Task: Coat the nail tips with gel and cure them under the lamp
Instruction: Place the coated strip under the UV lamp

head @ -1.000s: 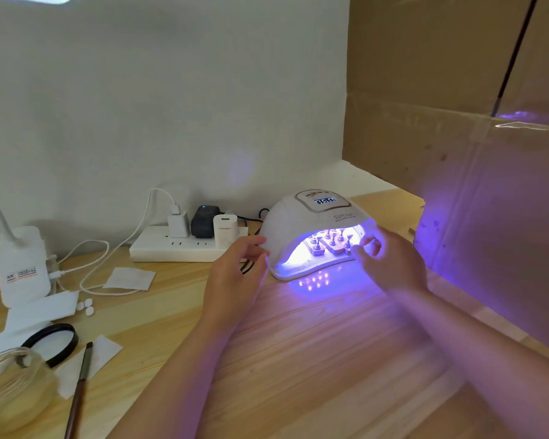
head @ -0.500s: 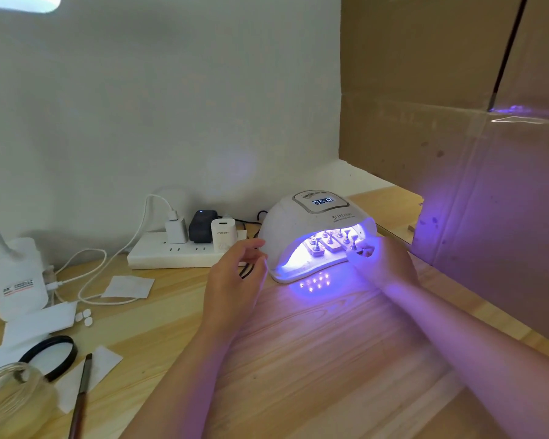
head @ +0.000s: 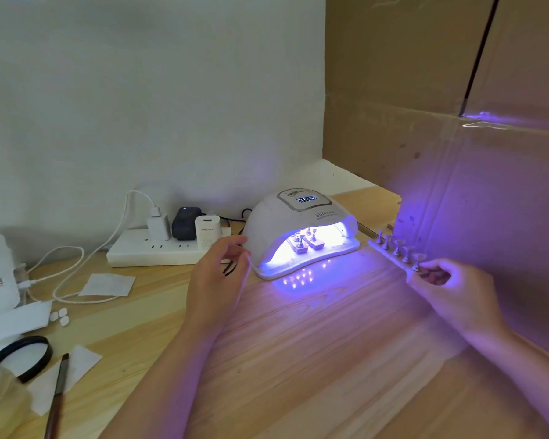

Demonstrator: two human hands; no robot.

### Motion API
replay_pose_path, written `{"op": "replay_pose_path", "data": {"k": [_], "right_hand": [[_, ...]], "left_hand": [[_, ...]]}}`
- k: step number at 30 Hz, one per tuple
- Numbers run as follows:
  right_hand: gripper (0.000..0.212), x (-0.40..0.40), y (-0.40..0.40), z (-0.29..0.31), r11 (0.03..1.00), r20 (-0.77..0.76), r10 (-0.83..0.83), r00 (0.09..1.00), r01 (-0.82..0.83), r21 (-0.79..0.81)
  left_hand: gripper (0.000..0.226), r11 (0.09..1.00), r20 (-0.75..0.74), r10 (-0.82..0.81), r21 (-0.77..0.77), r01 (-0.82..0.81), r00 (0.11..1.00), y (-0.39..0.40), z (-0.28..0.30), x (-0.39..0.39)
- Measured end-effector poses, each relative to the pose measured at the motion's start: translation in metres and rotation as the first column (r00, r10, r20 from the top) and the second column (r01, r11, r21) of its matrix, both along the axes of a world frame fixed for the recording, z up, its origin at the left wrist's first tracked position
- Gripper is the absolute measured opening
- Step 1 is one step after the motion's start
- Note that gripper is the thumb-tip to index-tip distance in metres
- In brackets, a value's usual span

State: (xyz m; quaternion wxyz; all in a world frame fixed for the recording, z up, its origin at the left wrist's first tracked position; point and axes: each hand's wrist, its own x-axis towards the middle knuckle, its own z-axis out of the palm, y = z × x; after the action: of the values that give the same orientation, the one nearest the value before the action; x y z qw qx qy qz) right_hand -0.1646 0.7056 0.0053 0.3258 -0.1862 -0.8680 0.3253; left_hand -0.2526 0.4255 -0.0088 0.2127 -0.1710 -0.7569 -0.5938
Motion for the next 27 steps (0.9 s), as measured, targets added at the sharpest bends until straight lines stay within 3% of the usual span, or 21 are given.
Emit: {"op": "replay_pose_path", "data": {"k": [4,7,10,16,20,27], "right_hand": [[0.011,-0.024,-0.004,-0.009,0.995,0.027,-0.083,0.996,0.084,-0.045],[0.023,-0.048,-0.011,-0.012,0.993,0.063,-0.116,0.991,0.118,-0.031],[0.034,-0.068,-0.016,-0.013,0.984,0.153,-0.181,0.972,0.178,0.034],[0.030,-0.099,-0.018,-0.012,0.931,0.340,-0.353,0.872,0.290,0.222],[0.038,-0.111,-0.017,-0.013,0.898,0.339,-0.421,0.841,0.333,0.287],[0.048,-0.108,-0.017,-0.014,0.906,0.332,-0.385,0.861,0.284,0.314]], "left_hand": [[0.036,1.000,0.011,-0.009,-0.003,0.009,1.000,0.002,-0.001,0.000],[0.034,1.000,0.004,-0.006,-0.015,0.006,1.000,0.001,-0.001,0.000],[0.034,1.000,0.001,0.002,-0.020,-0.002,1.000,0.000,-0.001,0.000],[0.036,1.000,0.008,0.004,-0.030,-0.004,1.000,0.001,-0.002,0.000],[0.036,1.000,-0.006,0.007,-0.028,-0.007,1.000,0.000,-0.001,-0.001],[0.037,1.000,0.005,-0.006,-0.018,0.006,1.000,0.001,-0.001,0.001]]}}
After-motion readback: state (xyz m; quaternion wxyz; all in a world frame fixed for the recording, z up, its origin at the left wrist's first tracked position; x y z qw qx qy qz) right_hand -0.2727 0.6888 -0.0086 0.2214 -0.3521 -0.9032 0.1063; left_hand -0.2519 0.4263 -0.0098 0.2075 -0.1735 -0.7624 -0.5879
